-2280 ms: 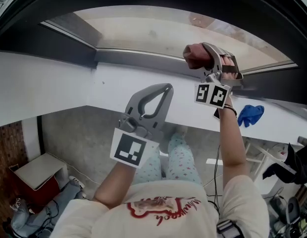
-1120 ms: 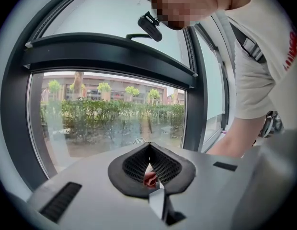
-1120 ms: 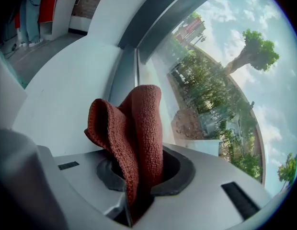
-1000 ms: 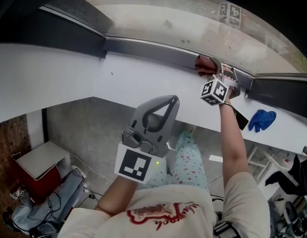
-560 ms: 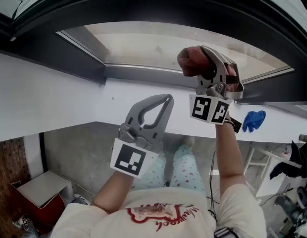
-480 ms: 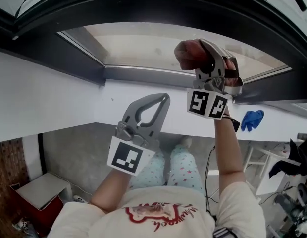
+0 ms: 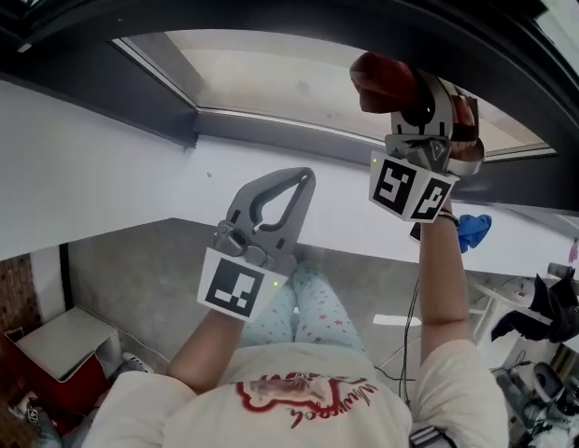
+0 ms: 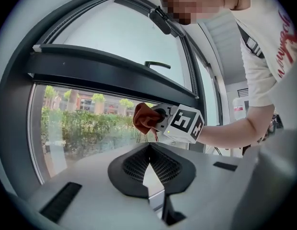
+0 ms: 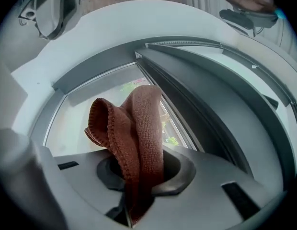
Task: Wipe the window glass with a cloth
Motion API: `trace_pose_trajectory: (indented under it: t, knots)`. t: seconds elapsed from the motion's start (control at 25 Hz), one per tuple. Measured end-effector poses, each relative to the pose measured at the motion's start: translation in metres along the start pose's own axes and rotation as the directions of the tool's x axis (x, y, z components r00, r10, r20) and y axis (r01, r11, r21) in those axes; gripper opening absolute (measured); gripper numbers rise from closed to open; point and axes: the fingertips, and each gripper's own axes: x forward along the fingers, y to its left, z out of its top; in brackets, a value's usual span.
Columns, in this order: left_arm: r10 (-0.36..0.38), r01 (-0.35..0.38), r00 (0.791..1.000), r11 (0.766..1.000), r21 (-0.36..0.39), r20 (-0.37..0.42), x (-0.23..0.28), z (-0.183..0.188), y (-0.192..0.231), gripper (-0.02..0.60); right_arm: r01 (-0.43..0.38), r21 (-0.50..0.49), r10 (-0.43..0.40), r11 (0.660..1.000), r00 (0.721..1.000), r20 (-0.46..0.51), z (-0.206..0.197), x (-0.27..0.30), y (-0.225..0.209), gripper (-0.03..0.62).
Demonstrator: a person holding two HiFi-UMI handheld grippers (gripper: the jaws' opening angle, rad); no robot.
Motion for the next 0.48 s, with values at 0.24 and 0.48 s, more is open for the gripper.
trace_pose_trajectory:
  t: [0.24, 0.48]
  knots:
    - [0.070, -0.069, 0.997, 0.997, -0.038, 0.023, 0.001, 0.004, 0.015, 0.018, -0.044, 0.018, 0.043, 0.999, 0.999, 0.022, -0.002, -0.001, 0.023, 0.092]
    - [-0.025, 0.026, 0.999, 0.999, -0.027, 0.020, 0.014, -0.014, 0.034, 0.018, -0.105, 0.029, 0.106, 0.994, 0.993, -0.047, -0.023, 0.005, 0.087, 0.092]
